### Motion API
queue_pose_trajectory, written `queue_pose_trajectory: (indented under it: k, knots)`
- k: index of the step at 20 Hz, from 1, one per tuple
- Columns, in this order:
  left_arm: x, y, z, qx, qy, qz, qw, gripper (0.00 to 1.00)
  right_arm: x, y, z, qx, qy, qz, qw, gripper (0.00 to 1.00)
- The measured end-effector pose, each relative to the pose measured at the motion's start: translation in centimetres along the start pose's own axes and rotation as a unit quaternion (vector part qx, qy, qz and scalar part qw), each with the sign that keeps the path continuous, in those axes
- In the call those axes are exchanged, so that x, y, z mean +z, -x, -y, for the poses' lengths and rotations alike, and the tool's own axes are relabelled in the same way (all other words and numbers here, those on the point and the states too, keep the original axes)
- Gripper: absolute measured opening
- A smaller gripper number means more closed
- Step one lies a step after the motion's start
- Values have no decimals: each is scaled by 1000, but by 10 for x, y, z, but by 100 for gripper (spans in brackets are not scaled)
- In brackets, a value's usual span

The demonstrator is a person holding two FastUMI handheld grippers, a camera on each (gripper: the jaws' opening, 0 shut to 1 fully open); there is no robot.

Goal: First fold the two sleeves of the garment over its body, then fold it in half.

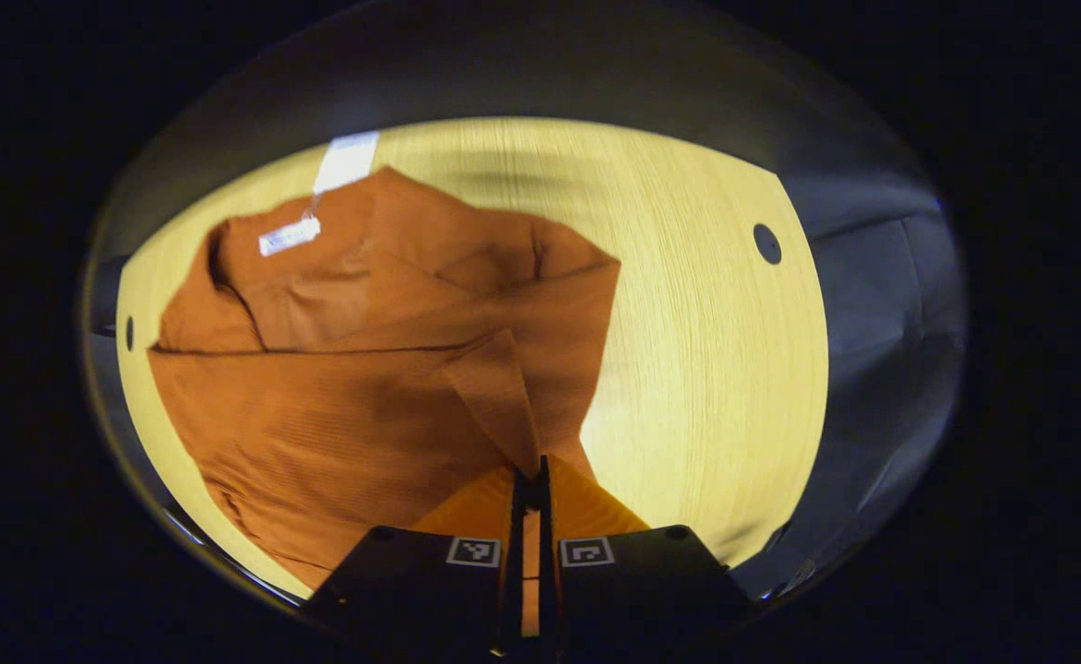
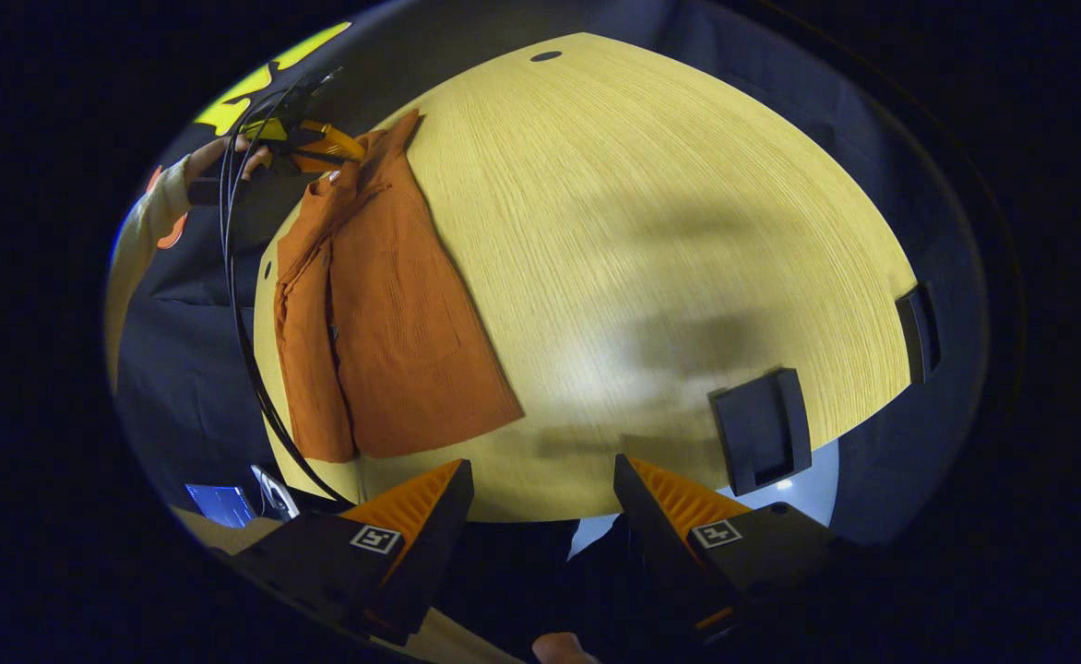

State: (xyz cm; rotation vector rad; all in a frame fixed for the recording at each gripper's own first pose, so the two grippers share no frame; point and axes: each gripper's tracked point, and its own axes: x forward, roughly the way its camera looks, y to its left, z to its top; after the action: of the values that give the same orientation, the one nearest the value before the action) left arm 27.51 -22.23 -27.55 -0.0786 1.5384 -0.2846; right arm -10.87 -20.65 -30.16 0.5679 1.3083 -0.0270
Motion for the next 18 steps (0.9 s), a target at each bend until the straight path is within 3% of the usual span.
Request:
queue_pose_trajectory:
  k: [2, 3, 4, 7, 8, 11, 14, 16, 17, 18]
  knots:
    - [2, -3, 3, -11, 11, 8, 1000, 21, 4, 1, -1, 0, -1, 3, 1000, 94]
    - [2, -2, 5, -17, 9, 9, 1000, 33, 6, 0, -1, 1, -3, 5, 1000, 98]
    - [-2, 0, 8, -22, 4, 5, 1000, 29, 6, 0, -3, 2, -4, 3, 1000, 98]
    - [-4, 16, 11, -29, 0, 20, 999, 94, 13, -2, -9, 5, 5, 1, 1000, 98]
    - [-6, 22, 10, -33, 5, 28, 999, 95, 16, -3, -12, 5, 11, 2, 1000, 94]
    - [-23, 44, -3, -38, 15, 37, 998, 98, 28, -3, -24, 7, 32, 4, 999, 98]
    - [-47, 63, -30, -38, 29, 49, 998, 99, 40, -2, -38, 10, 56, 7, 998, 94]
    - [-68, 74, -55, -42, 42, 64, 996, 99, 47, -2, -48, 14, 73, 10, 997, 98]
    - [-83, 80, -68, -44, 49, 68, 996, 100, 50, -2, -52, 15, 80, 11, 997, 94]
    - [-98, 84, -82, -44, 56, 72, 995, 99, 53, -4, -55, 15, 86, 11, 996, 98]
